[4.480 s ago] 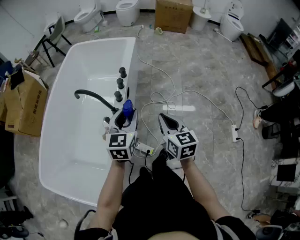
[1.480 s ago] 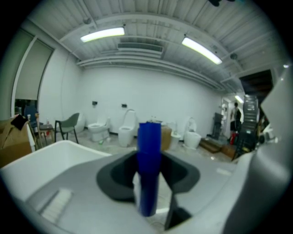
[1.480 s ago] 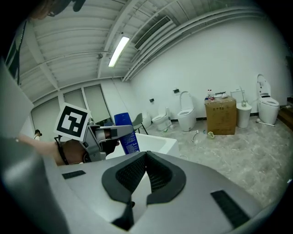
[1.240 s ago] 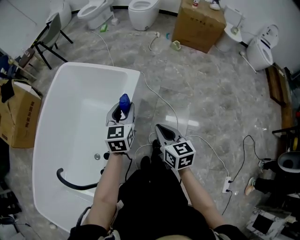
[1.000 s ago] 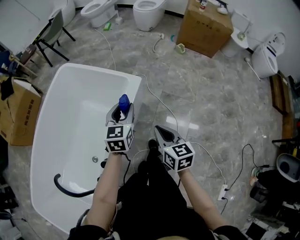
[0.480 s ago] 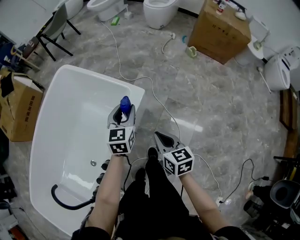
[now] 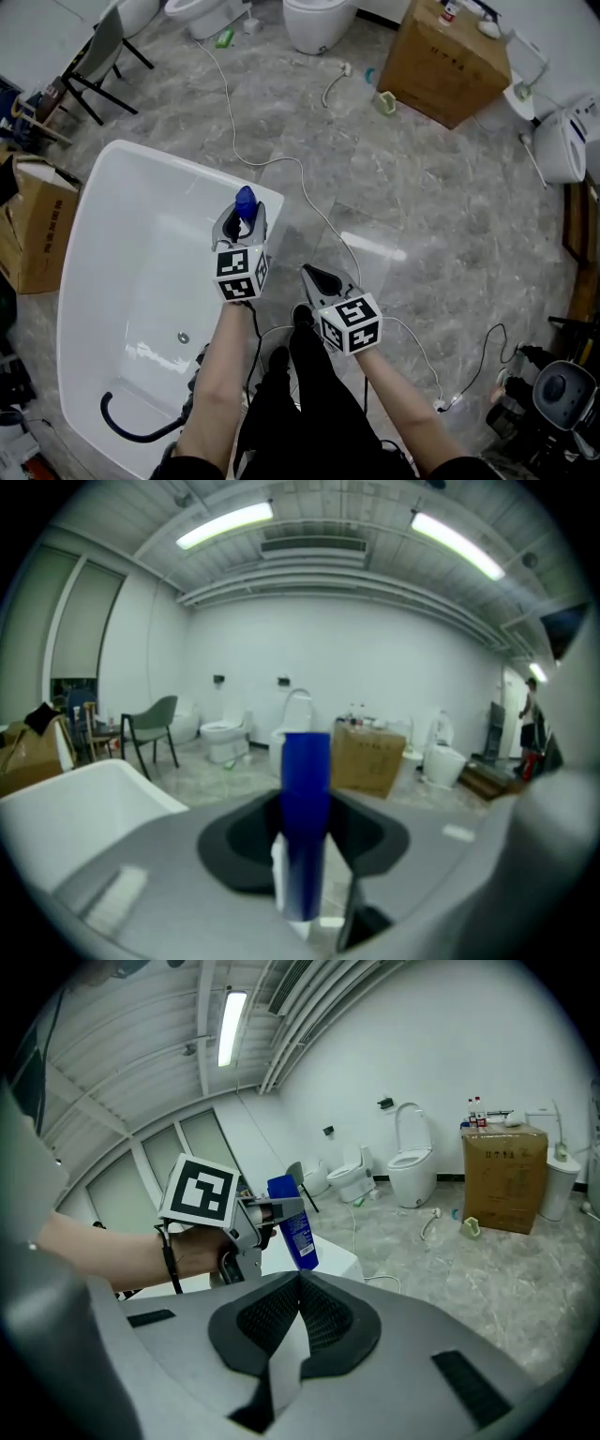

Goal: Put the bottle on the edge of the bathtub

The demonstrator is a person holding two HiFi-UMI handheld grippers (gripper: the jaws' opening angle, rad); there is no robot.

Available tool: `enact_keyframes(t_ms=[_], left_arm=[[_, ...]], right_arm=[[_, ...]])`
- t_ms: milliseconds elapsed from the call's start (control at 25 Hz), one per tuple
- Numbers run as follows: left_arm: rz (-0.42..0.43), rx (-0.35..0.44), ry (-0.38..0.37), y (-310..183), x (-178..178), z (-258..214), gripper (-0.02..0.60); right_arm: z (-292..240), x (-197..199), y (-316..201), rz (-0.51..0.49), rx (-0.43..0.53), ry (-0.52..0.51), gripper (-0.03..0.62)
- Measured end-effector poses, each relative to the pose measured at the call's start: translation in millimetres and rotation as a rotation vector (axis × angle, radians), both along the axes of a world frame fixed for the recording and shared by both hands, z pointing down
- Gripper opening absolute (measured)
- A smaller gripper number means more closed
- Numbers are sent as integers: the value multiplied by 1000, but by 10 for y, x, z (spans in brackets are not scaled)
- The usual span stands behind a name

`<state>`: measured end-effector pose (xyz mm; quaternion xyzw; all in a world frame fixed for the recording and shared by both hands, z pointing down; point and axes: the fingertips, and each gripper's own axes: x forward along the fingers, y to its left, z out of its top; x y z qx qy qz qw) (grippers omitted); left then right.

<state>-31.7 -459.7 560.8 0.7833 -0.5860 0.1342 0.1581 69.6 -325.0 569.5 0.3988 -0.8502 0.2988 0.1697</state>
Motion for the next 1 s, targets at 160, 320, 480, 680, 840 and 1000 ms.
enact_keyframes(t_ms=[160,320,480,680,840,1000], left_arm=[[3,-7,-15,-195,20,178,158],[2,-5,-20,-356,55,295,158],[2,5,-29,-502,80,333,160],[3,6,-34,-612,63,433,158],[4,9,-34,-647,77,533,160],[10,29,-29,-582,53,565,160]], right_arm=[[81,-38,-87,-3,-7,-5,3],[153,-56,-152,-10,-13,-10,3],[187,-52,-219,-6,-17,-13,3],[266,-44,-240,-2,-32,-13,3],[309,-11,-235,4,-37,-9,3],[336,-12,-207,6,-45,-5,3]])
